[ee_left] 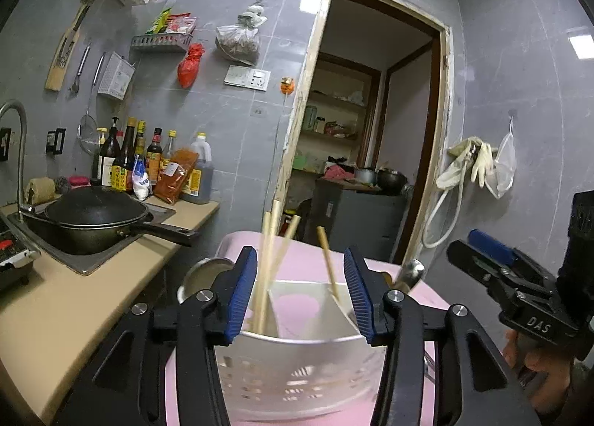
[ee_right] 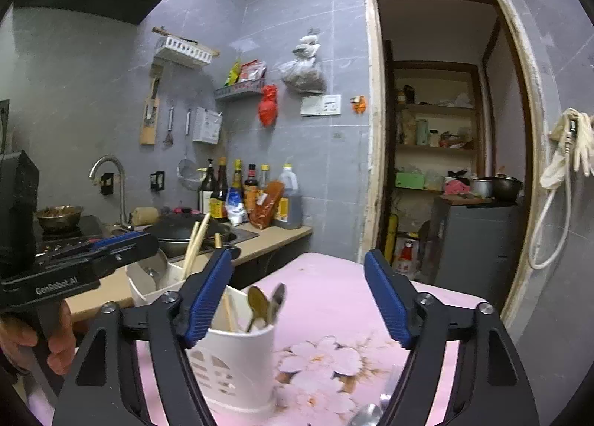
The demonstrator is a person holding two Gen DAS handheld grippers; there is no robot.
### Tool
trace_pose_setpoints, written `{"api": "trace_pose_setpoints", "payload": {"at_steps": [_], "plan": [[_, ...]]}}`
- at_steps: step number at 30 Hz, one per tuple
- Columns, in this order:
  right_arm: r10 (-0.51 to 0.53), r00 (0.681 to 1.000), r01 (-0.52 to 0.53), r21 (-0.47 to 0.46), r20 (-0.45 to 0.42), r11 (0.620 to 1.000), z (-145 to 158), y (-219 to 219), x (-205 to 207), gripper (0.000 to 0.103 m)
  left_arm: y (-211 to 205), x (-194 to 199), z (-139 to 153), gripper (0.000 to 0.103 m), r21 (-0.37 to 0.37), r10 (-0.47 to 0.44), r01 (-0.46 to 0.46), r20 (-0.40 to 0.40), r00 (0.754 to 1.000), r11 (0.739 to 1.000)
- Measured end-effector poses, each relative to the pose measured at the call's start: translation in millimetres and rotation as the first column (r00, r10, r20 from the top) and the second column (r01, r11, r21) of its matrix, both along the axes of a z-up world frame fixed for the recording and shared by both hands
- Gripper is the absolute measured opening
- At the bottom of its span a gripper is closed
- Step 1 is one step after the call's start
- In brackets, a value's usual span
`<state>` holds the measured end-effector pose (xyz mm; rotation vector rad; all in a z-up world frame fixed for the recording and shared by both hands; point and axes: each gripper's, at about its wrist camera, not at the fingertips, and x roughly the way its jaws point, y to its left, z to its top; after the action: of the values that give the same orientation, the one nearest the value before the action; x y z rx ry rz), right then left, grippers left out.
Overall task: Organize utensils
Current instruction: 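Move both open tools back toward the silver fork and spoon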
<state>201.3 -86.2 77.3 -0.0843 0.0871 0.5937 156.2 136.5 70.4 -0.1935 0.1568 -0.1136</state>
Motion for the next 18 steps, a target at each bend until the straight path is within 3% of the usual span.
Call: {"api": "trace_pose_setpoints", "payload": {"at_steps": [1, 3, 6, 11, 18], "plan": [[-0.011, 1.0, 0.011, 0.005, 0.004, 1.0, 0.4, -5.0, -2.0, 0.083, -4.8, -0.5, 1.2, 0.046, 0.01, 0.004, -0.004, -0.004, 1.0, 1.0], [-0.038, 0.999, 0.038, 0.013, 0.011, 0.999, 1.3, -17.1, -5.9, 0.088, -16.0, -3.4, 3.1, 0.061, 0.025, 0.006, -0.006, -0.008, 1.0, 1.0], [-0.094, 0.995, 0.093, 0.029, 0.03, 0.995, 1.6, -33.9, -12.8, 0.101, -30.1, -8.3, 5.1, 0.075, 0.028, 0.019, -0.019, -0.003, 1.0, 0.999], [-0.197, 0.979, 0.195, 0.035, 0.058, 0.98, 0.3, -65.8, -22.3, 0.103, -54.5, -14.5, 5.2, 0.095, 0.034, 0.041, -0.041, -0.005, 0.999, 0.999], [-0.293, 0.955, 0.294, -0.026, 0.045, 0.955, -10.8, -107.2, -23.6, 0.103, -93.4, -14.2, -5.0, 0.098, 0.057, -0.028, 0.033, -0.075, 0.997, 0.998]]}}
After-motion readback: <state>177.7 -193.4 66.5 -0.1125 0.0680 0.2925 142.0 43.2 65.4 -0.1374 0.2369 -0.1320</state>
